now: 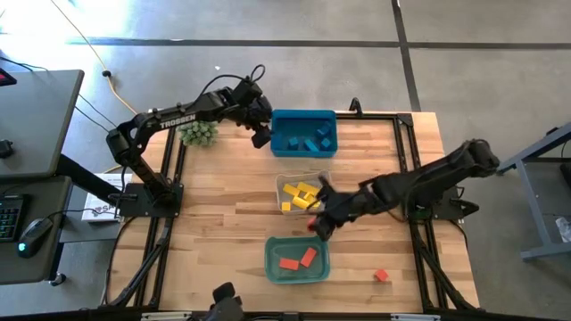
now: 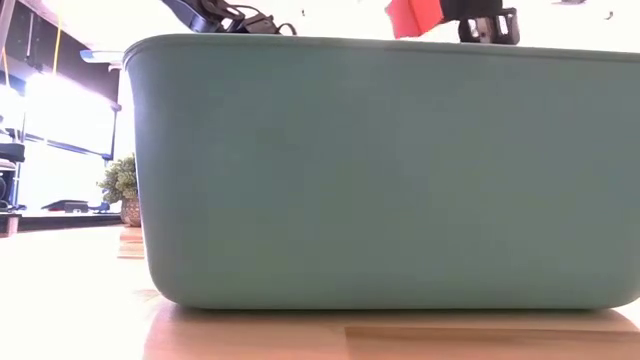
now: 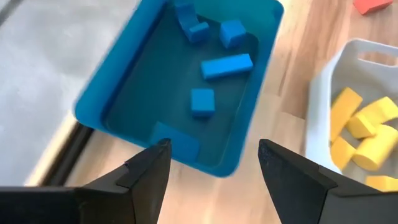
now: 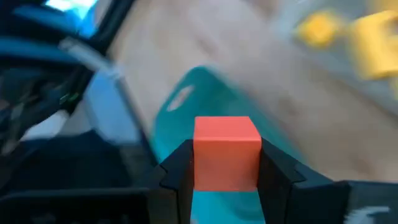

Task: Sort & place blocks by color
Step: Put the orange block into the green bin

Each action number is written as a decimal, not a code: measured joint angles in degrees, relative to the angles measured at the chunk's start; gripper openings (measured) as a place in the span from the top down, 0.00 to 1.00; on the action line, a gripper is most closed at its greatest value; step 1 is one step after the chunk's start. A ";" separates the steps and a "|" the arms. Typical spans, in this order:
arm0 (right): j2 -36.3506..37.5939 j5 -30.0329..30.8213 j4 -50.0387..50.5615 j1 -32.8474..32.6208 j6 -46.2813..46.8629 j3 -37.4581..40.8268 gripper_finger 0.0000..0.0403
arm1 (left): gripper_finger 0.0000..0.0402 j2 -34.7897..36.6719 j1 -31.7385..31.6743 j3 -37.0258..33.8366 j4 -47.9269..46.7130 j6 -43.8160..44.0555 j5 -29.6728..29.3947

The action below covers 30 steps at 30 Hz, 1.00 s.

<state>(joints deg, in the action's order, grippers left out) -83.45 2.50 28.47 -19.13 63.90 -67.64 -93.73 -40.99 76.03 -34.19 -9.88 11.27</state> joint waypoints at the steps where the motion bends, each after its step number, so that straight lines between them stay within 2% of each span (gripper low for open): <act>1: -1.21 -1.77 -2.25 -0.37 -0.69 0.00 0.73 | 0.42 0.00 0.33 0.00 -0.62 0.67 0.02; 5: -5.75 -6.11 -6.58 -2.06 -3.79 -0.01 0.73 | 0.42 0.00 1.81 0.00 -4.10 2.96 0.05; 11: -11.07 -9.96 -5.64 -4.03 -8.59 0.00 0.73 | 0.42 0.00 5.30 0.00 -9.07 7.81 0.05; 27: -14.87 -8.54 0.76 -5.71 -19.39 0.02 0.73 | 0.42 0.00 19.35 0.00 -18.43 22.05 -0.17; 30: -14.87 -8.45 0.69 -5.72 -20.42 0.02 0.65 | 0.42 0.00 22.52 0.00 -20.39 24.63 -1.93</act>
<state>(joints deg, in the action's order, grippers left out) -98.32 -5.95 29.16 -24.85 43.49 -67.61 -93.73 -18.47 76.03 -54.58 14.75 9.34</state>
